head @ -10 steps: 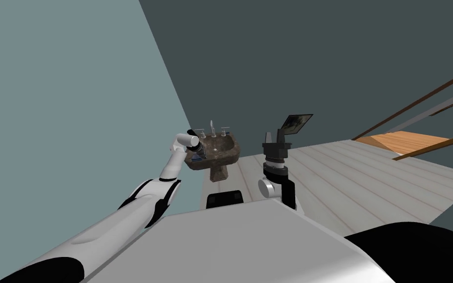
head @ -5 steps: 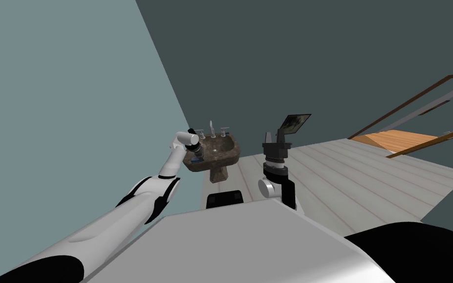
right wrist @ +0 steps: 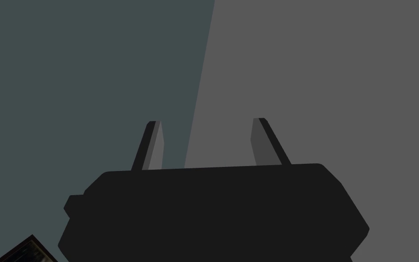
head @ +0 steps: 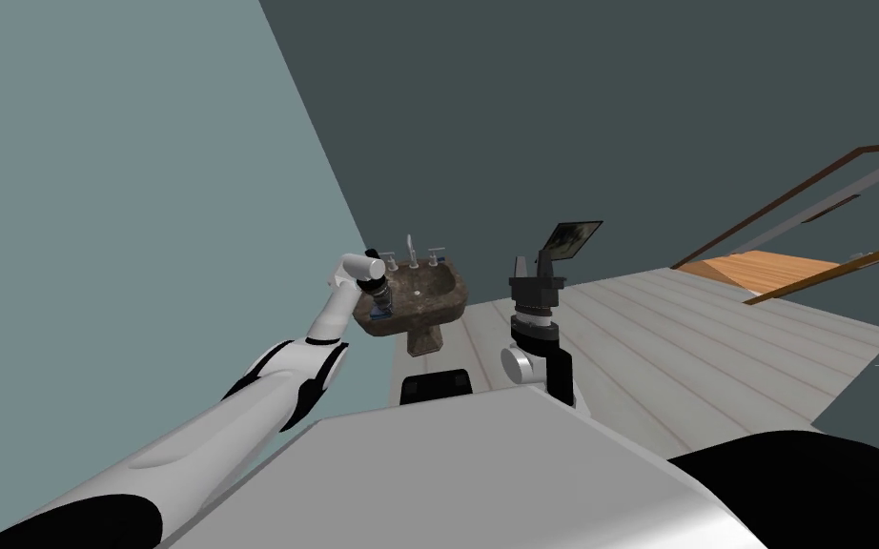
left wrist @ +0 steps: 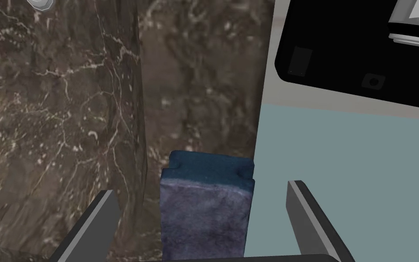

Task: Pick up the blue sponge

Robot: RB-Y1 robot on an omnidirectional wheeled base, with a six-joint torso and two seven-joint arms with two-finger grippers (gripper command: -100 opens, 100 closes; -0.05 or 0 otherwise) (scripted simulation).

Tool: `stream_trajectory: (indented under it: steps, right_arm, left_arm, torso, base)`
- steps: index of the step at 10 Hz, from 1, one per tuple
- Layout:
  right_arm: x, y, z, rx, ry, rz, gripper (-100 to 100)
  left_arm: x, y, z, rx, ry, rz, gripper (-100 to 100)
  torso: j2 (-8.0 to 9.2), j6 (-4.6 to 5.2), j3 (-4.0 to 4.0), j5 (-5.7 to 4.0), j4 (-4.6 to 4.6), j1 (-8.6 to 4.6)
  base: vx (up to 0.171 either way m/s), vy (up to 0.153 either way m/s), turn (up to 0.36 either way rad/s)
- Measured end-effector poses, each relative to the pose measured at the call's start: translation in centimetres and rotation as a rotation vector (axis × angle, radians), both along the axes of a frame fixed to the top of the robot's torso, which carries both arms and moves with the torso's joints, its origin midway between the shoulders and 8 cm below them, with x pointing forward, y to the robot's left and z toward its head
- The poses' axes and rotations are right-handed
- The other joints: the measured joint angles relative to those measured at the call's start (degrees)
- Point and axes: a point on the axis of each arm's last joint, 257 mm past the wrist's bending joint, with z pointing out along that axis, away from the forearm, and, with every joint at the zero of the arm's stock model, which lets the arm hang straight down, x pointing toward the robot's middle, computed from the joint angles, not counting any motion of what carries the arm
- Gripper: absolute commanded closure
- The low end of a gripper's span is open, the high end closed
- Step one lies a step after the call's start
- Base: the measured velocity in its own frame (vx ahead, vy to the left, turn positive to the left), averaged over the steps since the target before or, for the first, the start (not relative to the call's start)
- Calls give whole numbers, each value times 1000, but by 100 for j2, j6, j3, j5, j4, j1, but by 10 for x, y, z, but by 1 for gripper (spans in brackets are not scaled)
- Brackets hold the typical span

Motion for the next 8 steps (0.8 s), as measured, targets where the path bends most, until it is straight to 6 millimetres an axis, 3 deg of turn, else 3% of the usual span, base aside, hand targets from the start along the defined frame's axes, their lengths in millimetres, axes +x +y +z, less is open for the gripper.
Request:
stream_trajectory:
  steps: [1, 5, 6, 8]
  right_arm:
    - [0, 0, 0, 0, 0, 0, 0]
    - [0, 0, 0, 0, 0, 0, 0]
    - [0, 0, 0, 0, 0, 0, 0]
    - [0, 0, 0, 0, 0, 0, 0]
  left_arm:
    - [0, 0, 0, 0, 0, 0, -100]
    - [3, 3, -21, 0, 0, 4, -100]
    - [4, 3, -22, 0, -1, 3, 100]
    - [3, 3, -22, 0, 0, 2, 100]
  torso:
    - [5, 0, 3, -1, 2, -4]
    - [11, 0, 7, -2, 3, -8]
    - [11, 0, 7, -2, 3, -7]
    - [8, -1, 6, -1, 4, -5]
  base:
    - [0, -2, -15]
    - [-4, -5, -9]
    - [0, 0, 0]
    - [0, 0, 0]
